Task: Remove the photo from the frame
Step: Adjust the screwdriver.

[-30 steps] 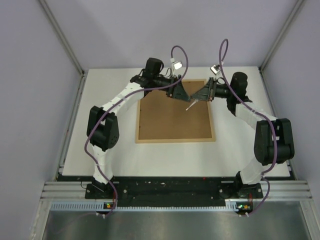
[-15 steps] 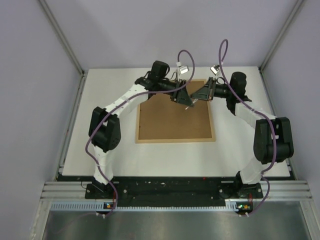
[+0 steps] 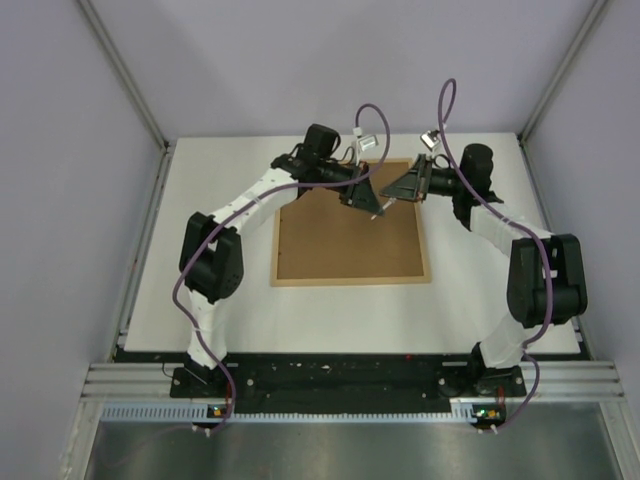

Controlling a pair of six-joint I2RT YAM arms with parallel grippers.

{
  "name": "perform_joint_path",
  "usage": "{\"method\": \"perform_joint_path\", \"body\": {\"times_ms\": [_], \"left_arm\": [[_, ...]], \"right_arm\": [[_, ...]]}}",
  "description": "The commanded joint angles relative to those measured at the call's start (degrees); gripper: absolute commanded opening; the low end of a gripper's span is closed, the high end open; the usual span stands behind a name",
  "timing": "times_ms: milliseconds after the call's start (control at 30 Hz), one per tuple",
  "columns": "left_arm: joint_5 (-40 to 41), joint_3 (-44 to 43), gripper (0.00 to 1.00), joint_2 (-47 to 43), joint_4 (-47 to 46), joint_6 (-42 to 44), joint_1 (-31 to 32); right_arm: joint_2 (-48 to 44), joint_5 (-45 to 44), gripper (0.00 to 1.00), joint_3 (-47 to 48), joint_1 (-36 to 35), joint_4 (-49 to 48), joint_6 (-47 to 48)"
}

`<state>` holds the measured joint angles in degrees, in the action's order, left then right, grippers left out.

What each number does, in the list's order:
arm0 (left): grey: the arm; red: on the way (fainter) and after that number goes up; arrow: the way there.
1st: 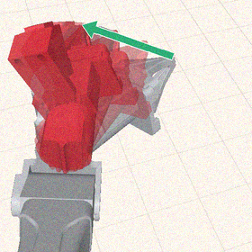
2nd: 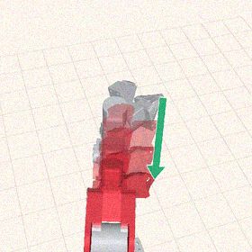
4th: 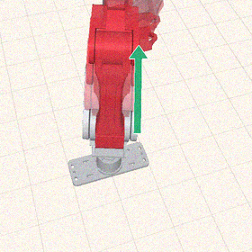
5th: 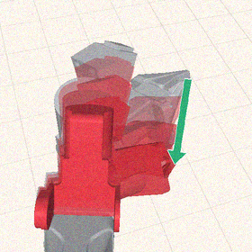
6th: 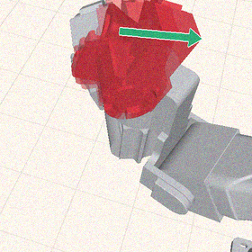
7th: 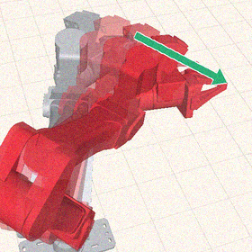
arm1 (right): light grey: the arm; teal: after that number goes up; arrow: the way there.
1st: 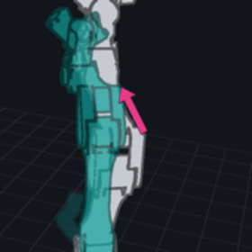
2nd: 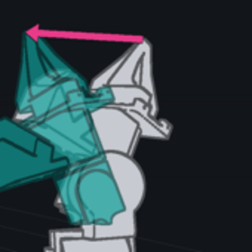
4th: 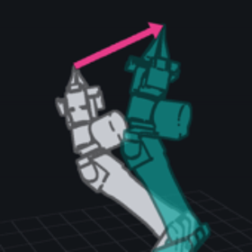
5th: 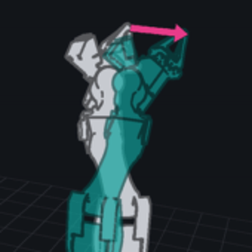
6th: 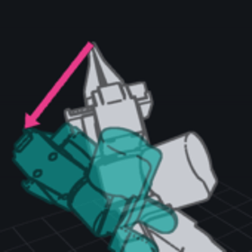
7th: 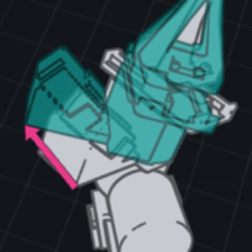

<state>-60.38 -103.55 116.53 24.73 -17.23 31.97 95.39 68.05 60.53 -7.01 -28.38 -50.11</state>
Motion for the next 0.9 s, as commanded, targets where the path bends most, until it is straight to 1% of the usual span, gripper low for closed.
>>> {"method": "perform_joint_path", "body": {"times_ms": [0,67,100,133,167,200,267,333,400,433,467,533,667,800,867], "left_arm": [[-0.09,-3.06,0.0,0.98,1.63,1.68,0.38],[-0.09,-3.33,0.0,0.98,2.33,2.03,0.55],[-0.09,-3.68,0.0,0.89,3.64,3.07,0.47],[-0.09,-4.38,0.0,0.89,5.66,4.56,0.55],[0.09,-5.17,0.0,0.63,9.07,7.19,0.47],[0.52,-6.3,0.0,0.37,12.33,10.35,0.47],[1.23,-7.19,0.0,-0.86,19.09,16.06,0.46],[1.49,-7.02,0.0,-2.27,24.63,22.04,0.29],[1.06,-6.67,0.0,-3.5,29.21,26.79,0.29],[0.62,-6.67,0.0,-4.02,31.06,29.25,0.38],[0.01,-6.67,0.0,-4.64,33.52,31.89,0.46],[-0.44,-6.84,0.0,-5.52,35.73,33.92,0.55],[-0.53,-7.11,0.0,-6.58,37.14,35.25,0.55],[-0.09,-8.25,0.0,-6.58,39.25,37.09,0.91],[0.09,-8.25,0.0,-6.58,39.69,37.36,1.17]], "right_arm": [[-1.17,-0.2,0.0,2.31,-0.29,-3.08,0.27],[-1.26,0.32,0.0,2.74,-0.29,-1.77,1.14],[-1.26,1.02,0.08,3.71,-0.2,1.45,3.5],[-1.35,1.55,0.24,5.46,-0.11,6.62,7.27],[-1.7,1.47,0.38,7.56,0.06,15.55,16.53],[-2.05,0.86,0.46,9.84,0.32,24.6,24.02],[-3.02,0.59,0.56,12.75,1.46,38.59,34.06],[-3.11,3.65,0.58,15.31,2.61,46.89,40.5],[-1.97,6.21,0.61,19.25,2.87,60.73,49.71],[-1.18,6.82,0.61,21.97,2.61,67.6,58.28],[-0.39,7.09,0.62,24.61,2.26,74.02,64.28],[1.19,6.66,0.61,27.08,1.12,82.92,72.57],[4.7,6.39,0.61,31.04,-3.62,99.87,87.96],[7.69,6.13,0.61,33.16,-6.79,108.17,96.06],[8.05,6.39,0.61,32.98,-7.49,109.5,97.3]]}}
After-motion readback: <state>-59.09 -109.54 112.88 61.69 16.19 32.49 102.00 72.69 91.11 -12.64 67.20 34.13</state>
